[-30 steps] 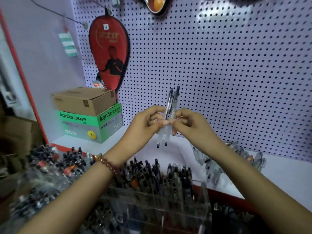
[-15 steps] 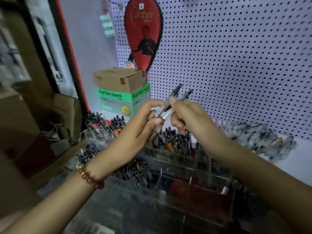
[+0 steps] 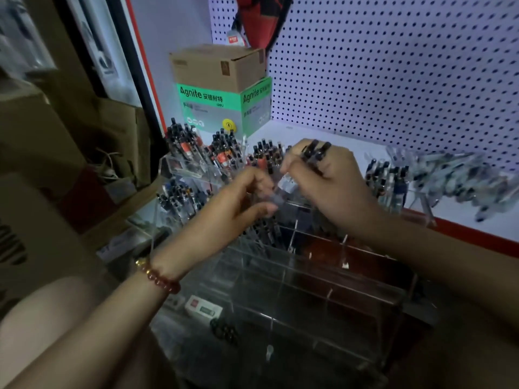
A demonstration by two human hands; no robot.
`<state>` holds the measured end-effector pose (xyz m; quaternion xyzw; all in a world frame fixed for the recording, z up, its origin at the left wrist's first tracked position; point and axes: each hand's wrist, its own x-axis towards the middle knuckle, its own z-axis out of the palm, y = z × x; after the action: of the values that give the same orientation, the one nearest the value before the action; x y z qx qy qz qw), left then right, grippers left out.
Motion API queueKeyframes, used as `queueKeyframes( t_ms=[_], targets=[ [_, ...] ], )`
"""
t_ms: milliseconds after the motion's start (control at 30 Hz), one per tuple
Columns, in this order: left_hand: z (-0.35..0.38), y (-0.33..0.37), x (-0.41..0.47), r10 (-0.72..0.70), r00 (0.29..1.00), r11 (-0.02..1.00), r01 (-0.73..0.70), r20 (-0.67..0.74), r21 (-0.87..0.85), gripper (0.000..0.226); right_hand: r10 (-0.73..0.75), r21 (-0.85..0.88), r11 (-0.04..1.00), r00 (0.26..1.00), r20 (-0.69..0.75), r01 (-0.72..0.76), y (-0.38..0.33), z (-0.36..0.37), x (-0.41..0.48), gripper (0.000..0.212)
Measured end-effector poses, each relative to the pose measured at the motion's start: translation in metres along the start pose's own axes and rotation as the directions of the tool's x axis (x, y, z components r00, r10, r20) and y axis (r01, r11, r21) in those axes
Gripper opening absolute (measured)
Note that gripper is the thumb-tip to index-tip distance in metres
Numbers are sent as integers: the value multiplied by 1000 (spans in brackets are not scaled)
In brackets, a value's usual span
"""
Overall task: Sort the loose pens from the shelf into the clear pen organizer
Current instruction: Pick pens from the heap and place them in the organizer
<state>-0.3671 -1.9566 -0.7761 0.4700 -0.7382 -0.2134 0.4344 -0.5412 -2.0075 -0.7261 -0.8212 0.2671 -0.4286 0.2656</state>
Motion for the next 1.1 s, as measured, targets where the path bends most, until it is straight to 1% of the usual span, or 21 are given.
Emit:
queueKeyframes(
  t_ms=[67,133,167,233,300,367,467,633,700,800,900,1000,1100],
  targets=[
    [-3,-12,-6,13,996,970,9,-89,245,19,-41,-161,986,998,56,50,10,1,-3,29],
    [-3,-19,-12,28,985,919,41,-169,392,17,4,-237,971,988,155,34,18,2,-8,36],
    [-2,-21,-15,25,984,894,57,-176,445,19,36,-280,960,978,206,24,21,4,-10,39],
    [8,-25,-19,22,992,815,54,-123,577,33,83,-366,930,956,280,27,26,8,-13,40],
    [20,-28,-20,29,999,706,11,-44,708,45,122,-415,910,941,315,21,32,11,-13,37],
    [31,-31,-17,22,1000,631,-6,-10,776,50,167,-425,905,923,346,-4,36,11,-12,30],
    [40,-32,-12,33,999,588,13,-40,808,49,211,-410,912,891,402,-31,36,9,-14,23],
    [51,-31,-7,53,998,587,7,-46,809,43,254,-501,865,875,413,-15,40,10,-18,27],
    [49,-33,-5,87,996,598,-27,-31,801,42,249,-490,871,883,397,-26,41,9,-20,25],
    [40,-39,-5,162,987,623,-104,3,775,34,232,-516,857,907,352,-19,41,8,-23,30],
    [36,-46,-4,226,973,629,-182,47,756,31,208,-521,854,919,334,-4,41,6,-24,28],
    [39,-52,-4,248,969,692,-180,4,699,30,203,-527,850,917,343,9,43,5,-26,25],
    [42,-57,-8,269,963,714,-195,-6,672,33,194,-522,853,920,342,14,43,6,-25,24]
  ],
)
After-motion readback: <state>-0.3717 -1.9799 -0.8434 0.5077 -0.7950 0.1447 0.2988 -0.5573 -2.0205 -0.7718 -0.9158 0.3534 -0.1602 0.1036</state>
